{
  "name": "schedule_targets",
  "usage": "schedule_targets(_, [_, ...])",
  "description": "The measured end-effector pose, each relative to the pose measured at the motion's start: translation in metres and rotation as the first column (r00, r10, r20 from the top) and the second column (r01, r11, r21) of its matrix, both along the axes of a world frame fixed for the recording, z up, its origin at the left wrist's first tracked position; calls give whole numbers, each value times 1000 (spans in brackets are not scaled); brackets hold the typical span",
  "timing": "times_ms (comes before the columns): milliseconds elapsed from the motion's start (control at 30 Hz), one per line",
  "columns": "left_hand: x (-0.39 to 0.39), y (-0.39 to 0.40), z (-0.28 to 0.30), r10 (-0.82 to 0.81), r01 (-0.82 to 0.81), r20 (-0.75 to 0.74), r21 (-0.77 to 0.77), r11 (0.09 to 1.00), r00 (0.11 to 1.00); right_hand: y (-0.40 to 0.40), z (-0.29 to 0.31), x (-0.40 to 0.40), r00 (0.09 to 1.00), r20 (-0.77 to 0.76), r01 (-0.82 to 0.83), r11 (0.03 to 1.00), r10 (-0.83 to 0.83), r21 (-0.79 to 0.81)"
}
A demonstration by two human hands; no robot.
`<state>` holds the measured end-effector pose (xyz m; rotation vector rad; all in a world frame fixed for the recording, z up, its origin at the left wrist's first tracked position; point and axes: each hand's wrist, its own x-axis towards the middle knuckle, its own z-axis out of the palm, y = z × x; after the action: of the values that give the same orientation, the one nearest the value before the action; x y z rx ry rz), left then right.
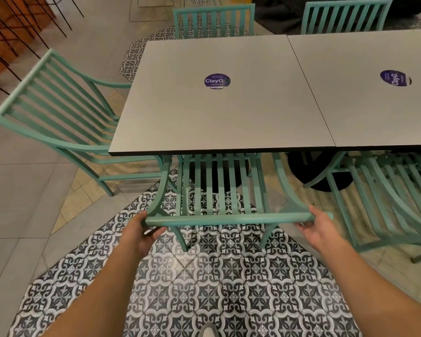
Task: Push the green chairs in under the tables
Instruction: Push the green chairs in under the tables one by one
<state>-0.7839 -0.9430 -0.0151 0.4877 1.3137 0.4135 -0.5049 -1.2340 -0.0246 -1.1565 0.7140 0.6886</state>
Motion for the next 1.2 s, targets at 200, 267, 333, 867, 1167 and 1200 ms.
schedule_targets(200, [2,-2,1,-1,1,2,2,1000,1000,0,-1,0,1000,10,11,1000,-11,-8])
schedule_targets(267, [2,-2,1,3,-3,-1,2,1000,1000,1,-1,1,1000,11,17,1000,-17,-10])
schedule_targets(333, [1,-1,0,9,-9,-3,-1,1000,1000,1,-2,0,1000,8,20,1000,-20,-18])
schedule_targets(867, [-19,-16,-17,-156,155,75,26,988,985,-37,-8,-21,995,4,-104,995,104,-4])
schedule_targets(1167, [55,-147,-21,-610,613,70,-41,789,789,-224,-17,-39,994,-21,109,990,-112,-94])
schedule_targets(1200, [71,-166,-16,-631,635,78,-33,772,772,-242,-18,-32,988,-14,152,985,-154,-81])
